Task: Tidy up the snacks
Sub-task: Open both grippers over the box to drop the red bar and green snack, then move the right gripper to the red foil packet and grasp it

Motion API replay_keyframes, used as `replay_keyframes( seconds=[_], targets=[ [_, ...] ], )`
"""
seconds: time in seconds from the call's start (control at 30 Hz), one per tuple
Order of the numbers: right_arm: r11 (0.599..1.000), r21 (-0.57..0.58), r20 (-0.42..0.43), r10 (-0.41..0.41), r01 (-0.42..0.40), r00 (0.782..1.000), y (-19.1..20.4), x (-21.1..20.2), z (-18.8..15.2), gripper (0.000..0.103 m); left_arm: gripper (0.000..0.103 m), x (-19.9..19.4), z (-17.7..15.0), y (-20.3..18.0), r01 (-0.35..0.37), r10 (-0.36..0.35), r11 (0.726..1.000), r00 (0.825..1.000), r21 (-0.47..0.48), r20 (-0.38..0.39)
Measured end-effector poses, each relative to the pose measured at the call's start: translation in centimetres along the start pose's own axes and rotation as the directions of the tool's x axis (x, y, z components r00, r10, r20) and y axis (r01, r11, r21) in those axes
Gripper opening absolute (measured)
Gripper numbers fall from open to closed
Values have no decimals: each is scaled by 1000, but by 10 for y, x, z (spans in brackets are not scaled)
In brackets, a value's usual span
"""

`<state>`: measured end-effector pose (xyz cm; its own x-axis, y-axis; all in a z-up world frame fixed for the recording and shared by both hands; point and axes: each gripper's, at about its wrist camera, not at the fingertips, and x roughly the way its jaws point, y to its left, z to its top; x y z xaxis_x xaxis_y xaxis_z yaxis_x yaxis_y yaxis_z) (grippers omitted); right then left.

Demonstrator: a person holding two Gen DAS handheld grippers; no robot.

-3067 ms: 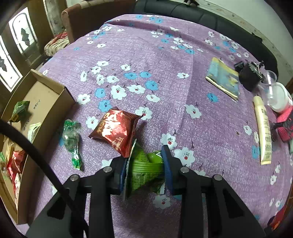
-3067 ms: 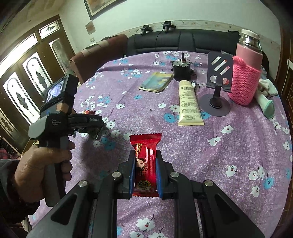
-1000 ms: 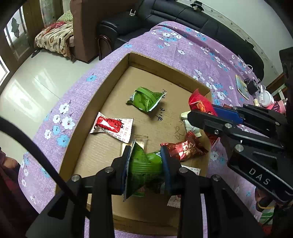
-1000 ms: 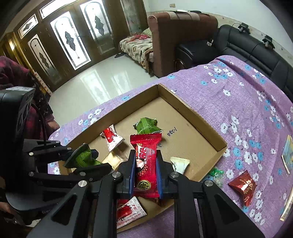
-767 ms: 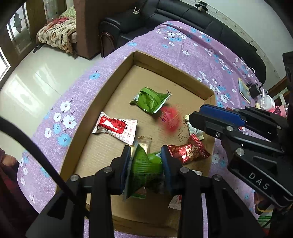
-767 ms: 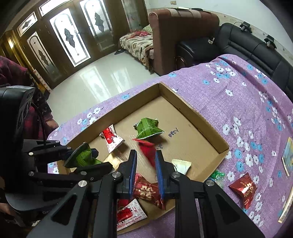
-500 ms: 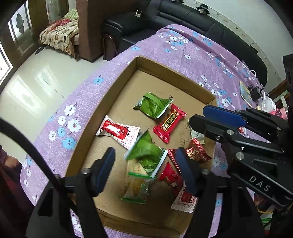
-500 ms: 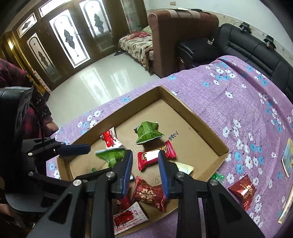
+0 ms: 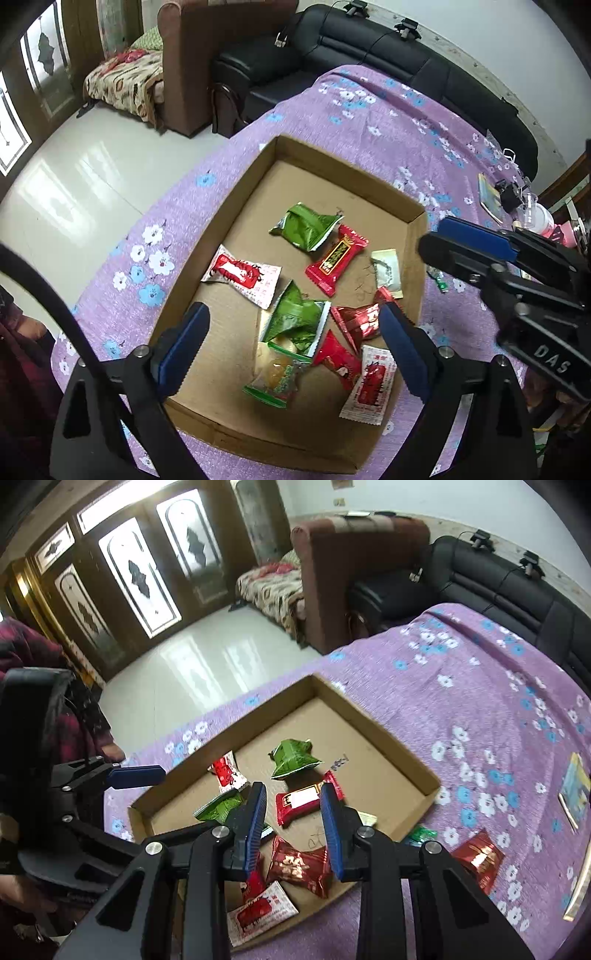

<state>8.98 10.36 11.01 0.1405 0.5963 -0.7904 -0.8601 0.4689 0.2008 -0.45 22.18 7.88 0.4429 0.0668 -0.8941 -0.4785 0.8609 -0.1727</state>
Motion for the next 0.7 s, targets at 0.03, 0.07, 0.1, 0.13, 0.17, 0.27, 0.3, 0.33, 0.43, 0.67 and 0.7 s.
replay_keyframes(
  seconds=[0.03,0.07,0.1,0.13,0.17,0.27,0.3,0.33,0.43,0.67,0.7],
  targets=[
    [1000,5,7,-2,2,1000,-2,-5,-2,30,94,0,-1,-2,0,0,1000,1000,4,-1],
    [1000,11,14,-7,7,1000,-6,-11,-4,32,94,-1,-1,-4,-1,1,1000,1000,12,0],
    [1000,14,12,-16,16,1000,-8,-13,-6,34,96,0,-2,-5,-8,8,1000,1000,16,-1],
    [1000,18,8,-24,24,1000,-11,-16,-9,35,97,2,-3,-6,-18,18,1000,1000,18,-7],
    [999,23,6,-26,26,1000,-14,-18,-12,35,98,4,-4,-6,-25,26,999,1000,23,-16],
    [998,40,-6,-43,43,999,-21,-19,-21,36,99,16,-8,-6,-61,62,998,996,26,-56],
    [998,46,-10,-42,43,999,-23,-19,-22,36,99,19,-9,-5,-60,62,998,996,23,-69],
    [998,52,-12,-44,44,999,-24,-18,-24,36,99,22,-10,-5,-58,59,998,995,19,-82],
    [997,71,-15,-43,44,999,-30,-19,-31,36,99,27,-14,-5,-63,64,998,992,9,-109],
    [987,144,61,-76,67,995,-58,-56,-54,44,99,-2,-19,-37,-24,26,999,999,45,-30],
    [984,153,76,-103,90,992,-67,-64,-61,49,99,-8,-21,-49,-12,13,997,1000,77,-6]
  ],
)
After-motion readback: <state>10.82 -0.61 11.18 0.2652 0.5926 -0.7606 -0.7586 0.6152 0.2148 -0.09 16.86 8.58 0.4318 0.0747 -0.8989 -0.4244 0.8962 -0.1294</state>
